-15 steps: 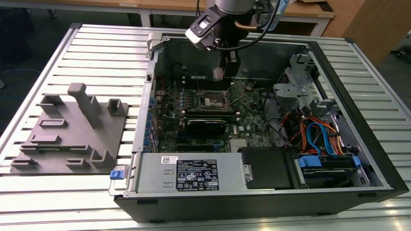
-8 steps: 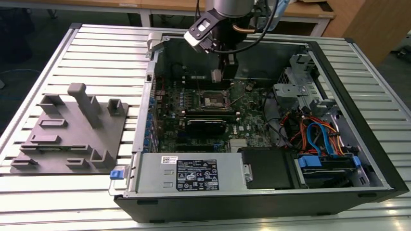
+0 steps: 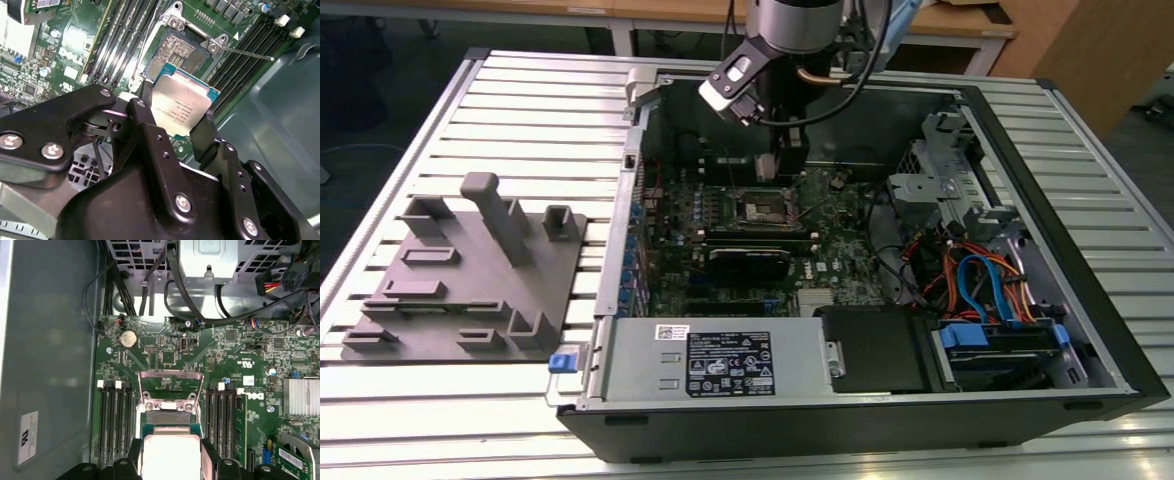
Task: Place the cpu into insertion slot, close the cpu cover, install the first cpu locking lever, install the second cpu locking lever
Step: 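Place the cpu into insertion slot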
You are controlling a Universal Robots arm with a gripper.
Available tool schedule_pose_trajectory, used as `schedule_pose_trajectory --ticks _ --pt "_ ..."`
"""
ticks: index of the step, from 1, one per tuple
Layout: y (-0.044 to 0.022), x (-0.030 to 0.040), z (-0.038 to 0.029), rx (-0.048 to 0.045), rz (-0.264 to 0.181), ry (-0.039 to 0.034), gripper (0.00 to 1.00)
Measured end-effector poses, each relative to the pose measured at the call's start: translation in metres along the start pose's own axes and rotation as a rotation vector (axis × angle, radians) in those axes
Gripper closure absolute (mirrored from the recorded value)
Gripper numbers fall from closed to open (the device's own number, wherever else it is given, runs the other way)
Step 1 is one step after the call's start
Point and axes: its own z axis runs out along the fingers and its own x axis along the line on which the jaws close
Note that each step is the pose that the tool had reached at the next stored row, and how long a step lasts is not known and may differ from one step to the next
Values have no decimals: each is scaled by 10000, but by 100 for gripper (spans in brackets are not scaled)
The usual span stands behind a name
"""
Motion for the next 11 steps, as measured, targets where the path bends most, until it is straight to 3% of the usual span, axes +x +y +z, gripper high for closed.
schedule_pose_trajectory --ticks 6,11 --pt "-17 -3 106 0 -1 0 46" --pt "-18 -3 119 1 -1 0 46"
